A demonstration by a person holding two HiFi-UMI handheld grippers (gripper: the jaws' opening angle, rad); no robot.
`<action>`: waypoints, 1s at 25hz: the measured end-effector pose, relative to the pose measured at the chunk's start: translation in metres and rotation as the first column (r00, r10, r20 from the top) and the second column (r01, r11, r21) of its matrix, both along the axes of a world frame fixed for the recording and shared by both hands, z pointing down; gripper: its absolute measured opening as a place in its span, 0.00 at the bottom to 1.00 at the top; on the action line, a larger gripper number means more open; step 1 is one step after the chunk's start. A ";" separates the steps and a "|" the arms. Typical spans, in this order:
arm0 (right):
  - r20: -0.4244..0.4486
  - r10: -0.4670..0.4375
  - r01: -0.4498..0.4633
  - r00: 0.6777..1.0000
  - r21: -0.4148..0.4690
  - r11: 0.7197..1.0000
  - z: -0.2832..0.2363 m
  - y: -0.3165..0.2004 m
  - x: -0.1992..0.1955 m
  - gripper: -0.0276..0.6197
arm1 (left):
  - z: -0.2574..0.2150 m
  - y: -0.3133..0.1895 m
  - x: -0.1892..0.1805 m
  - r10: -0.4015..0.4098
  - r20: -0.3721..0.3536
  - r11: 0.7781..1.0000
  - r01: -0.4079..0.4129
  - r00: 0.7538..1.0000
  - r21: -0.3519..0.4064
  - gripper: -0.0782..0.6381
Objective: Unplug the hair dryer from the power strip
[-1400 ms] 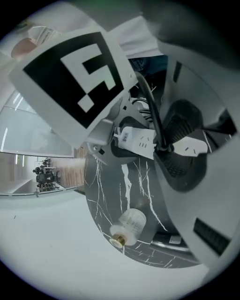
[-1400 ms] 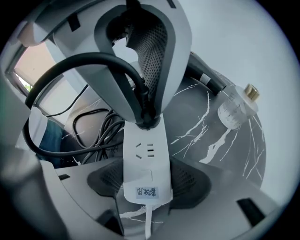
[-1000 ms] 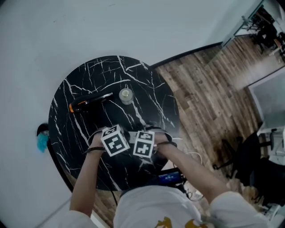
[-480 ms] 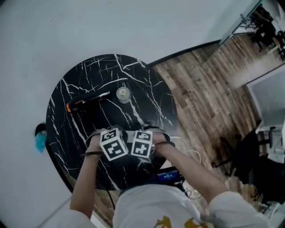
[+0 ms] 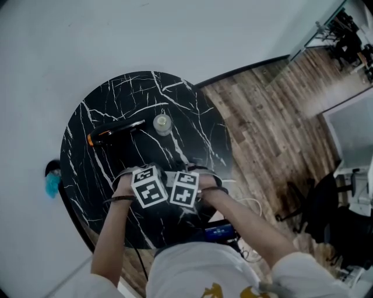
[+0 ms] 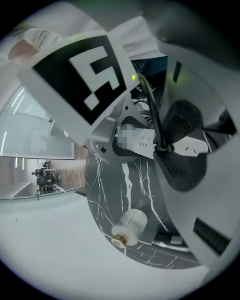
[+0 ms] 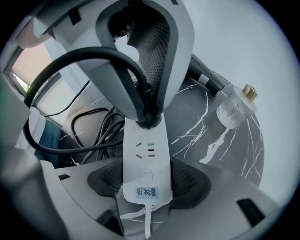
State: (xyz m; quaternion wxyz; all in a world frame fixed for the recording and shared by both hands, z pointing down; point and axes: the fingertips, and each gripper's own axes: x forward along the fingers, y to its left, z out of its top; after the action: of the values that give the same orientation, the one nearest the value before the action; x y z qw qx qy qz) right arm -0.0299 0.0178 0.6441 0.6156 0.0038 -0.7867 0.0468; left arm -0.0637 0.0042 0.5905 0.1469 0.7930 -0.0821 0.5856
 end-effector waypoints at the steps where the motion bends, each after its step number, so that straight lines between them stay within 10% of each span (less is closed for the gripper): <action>1: 0.000 -0.011 0.011 1.000 0.004 1.000 0.000 0.001 0.000 0.46 | 0.000 -0.002 -0.001 -0.025 -0.028 0.999 0.024 0.999 -0.036 0.18; 4: -0.002 -0.012 0.012 1.000 0.003 1.000 0.001 0.000 0.000 0.46 | -0.006 -0.013 0.003 -0.059 -0.106 0.996 0.051 0.993 -0.076 0.18; 9: -0.022 0.013 -0.013 1.000 -0.005 1.000 -0.001 -0.002 0.000 0.46 | -0.003 -0.001 0.000 0.015 0.018 0.998 -0.016 1.000 0.058 0.18; 15: -0.021 -0.016 0.017 1.000 0.003 1.000 0.001 0.001 0.001 0.46 | -0.007 -0.014 0.003 -0.040 -0.119 0.994 0.027 0.992 -0.108 0.19; 20: -0.013 -0.022 0.022 1.000 0.003 1.000 0.000 0.000 0.000 0.46 | -0.003 0.001 -0.001 0.004 -0.043 0.998 -0.001 0.999 0.060 0.18; 25: -0.017 -0.033 0.033 0.999 0.004 0.999 0.001 0.001 0.000 0.46 | -0.007 -0.010 0.000 -0.042 -0.126 0.991 0.025 0.991 -0.135 0.19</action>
State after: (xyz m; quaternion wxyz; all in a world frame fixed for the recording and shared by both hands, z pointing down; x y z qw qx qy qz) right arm -0.0302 0.0191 0.6446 0.6230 -0.0075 -0.7814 0.0348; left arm -0.0633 -0.0062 0.5839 0.2143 0.8159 -0.0466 0.5350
